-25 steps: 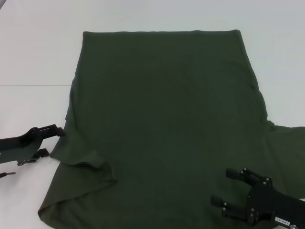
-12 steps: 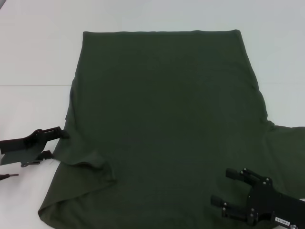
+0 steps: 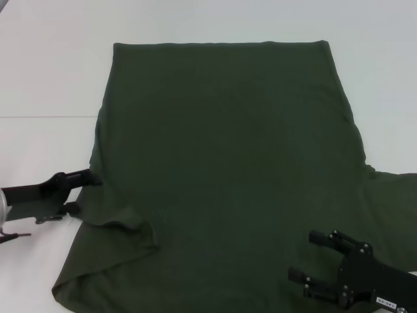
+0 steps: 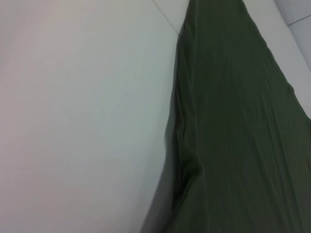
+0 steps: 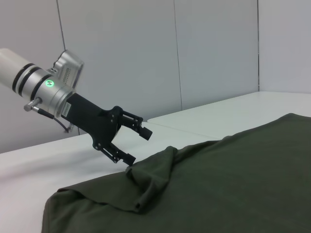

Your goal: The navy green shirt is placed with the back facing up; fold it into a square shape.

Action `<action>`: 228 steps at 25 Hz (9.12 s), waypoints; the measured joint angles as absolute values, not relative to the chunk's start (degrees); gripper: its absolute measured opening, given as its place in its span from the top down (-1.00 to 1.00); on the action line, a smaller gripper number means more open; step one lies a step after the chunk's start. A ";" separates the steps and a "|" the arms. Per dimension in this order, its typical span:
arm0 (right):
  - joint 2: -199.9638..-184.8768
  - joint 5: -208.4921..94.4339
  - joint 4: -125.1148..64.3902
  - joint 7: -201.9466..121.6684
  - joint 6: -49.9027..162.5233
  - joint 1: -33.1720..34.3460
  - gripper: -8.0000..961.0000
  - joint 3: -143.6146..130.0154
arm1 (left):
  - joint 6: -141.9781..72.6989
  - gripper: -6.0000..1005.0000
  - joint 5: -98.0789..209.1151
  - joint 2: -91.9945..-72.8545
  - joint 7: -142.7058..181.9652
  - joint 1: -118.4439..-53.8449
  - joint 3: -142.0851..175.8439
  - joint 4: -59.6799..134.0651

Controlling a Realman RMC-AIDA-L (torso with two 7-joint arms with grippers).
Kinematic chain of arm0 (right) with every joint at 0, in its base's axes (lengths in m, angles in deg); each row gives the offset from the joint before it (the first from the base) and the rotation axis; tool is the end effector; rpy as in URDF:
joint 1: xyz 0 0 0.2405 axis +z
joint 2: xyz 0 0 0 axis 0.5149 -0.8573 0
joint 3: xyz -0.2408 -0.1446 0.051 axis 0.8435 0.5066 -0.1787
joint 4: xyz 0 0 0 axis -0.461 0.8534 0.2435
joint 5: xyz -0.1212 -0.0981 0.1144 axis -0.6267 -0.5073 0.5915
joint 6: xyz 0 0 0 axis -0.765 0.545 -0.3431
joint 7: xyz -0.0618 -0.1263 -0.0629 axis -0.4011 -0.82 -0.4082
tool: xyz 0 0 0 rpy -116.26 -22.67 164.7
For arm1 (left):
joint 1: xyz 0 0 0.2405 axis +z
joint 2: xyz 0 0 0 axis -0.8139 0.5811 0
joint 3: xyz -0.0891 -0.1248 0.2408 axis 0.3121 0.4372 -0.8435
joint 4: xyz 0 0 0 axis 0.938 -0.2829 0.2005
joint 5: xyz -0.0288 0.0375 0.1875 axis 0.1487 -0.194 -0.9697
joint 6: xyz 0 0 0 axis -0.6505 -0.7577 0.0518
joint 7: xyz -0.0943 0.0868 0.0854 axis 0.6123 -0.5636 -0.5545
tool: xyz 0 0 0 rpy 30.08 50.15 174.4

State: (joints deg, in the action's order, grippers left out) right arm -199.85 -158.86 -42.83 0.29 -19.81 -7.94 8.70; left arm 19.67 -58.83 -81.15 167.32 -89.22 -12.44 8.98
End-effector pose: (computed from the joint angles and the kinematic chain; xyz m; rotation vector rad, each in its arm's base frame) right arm 0.3242 0.2723 -0.0655 -2.4871 0.4848 0.7657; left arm -0.3431 0.3911 0.0079 -1.6473 -2.0546 -0.6398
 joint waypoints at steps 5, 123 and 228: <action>-199.86 -158.87 -42.93 0.29 -19.85 -8.12 -0.84 8.70 | 18.52 -0.76 -58.84 -80.47 167.25 -89.03 -12.31 8.77; -199.76 -158.86 -43.05 0.29 -19.62 -7.87 -0.84 8.61 | 19.53 0.24 -59.85 -83.23 176.90 -90.04 -7.01 12.51; -185.37 -200.57 -68.33 116.13 -18.33 6.44 -0.84 12.57 | 58.36 -0.64 -56.85 -86.81 89.17 -76.52 -2.13 -8.26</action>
